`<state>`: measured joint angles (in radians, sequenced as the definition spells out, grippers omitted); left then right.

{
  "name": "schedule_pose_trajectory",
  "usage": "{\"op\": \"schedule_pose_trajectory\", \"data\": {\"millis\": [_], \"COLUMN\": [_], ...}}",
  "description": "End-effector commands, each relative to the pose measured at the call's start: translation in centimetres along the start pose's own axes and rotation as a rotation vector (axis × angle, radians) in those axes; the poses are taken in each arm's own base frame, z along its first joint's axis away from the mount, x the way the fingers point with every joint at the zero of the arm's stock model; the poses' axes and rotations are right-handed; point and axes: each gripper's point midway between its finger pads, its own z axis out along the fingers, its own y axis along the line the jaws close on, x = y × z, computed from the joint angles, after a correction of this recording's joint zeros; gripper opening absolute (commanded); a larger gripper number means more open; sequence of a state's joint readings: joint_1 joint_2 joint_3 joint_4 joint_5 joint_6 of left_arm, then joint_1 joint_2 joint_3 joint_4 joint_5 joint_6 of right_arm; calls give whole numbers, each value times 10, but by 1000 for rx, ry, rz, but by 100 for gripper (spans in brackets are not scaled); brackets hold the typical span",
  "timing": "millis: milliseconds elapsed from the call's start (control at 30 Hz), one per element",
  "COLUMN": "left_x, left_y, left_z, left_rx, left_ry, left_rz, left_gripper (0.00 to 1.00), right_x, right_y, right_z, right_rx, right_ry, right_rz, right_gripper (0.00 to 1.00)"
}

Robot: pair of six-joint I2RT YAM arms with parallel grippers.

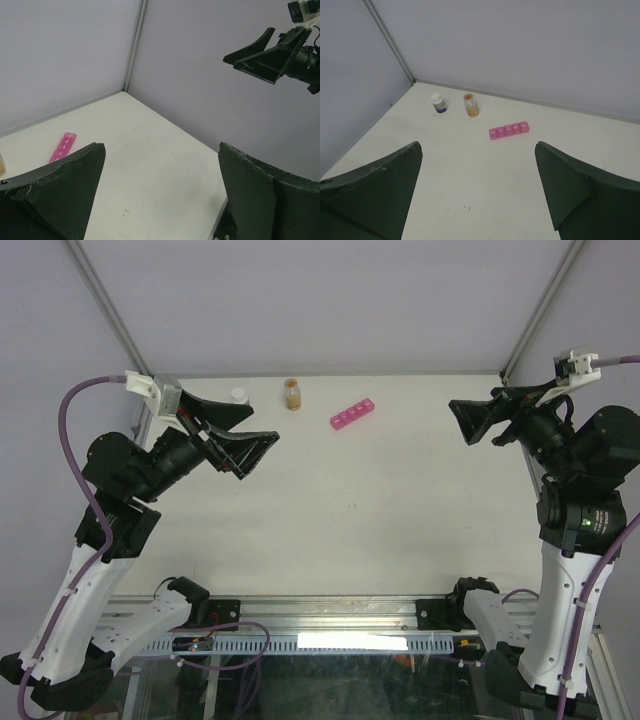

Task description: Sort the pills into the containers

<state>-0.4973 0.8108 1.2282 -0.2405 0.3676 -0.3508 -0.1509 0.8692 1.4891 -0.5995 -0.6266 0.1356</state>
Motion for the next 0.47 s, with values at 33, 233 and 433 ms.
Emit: {"op": "schedule_pose_trajectory", "data": {"millis": [33, 233, 433], "left_x": [-11, -10, -8], "left_y": [0, 2, 5], "left_z": [0, 2, 2], "left_rx": [-12, -17, -28], "left_ry": [-19, -11, -3], "left_rz": [15, 23, 32], "left_gripper": [99, 99, 99], "right_x": [-22, -18, -17], "right_y": [13, 11, 7], "right_z": [-4, 4, 9], "right_rx": [-42, -64, -60], "right_ry": [-49, -36, -46], "right_rz": [-15, 7, 20], "right_gripper": [99, 99, 99]}}
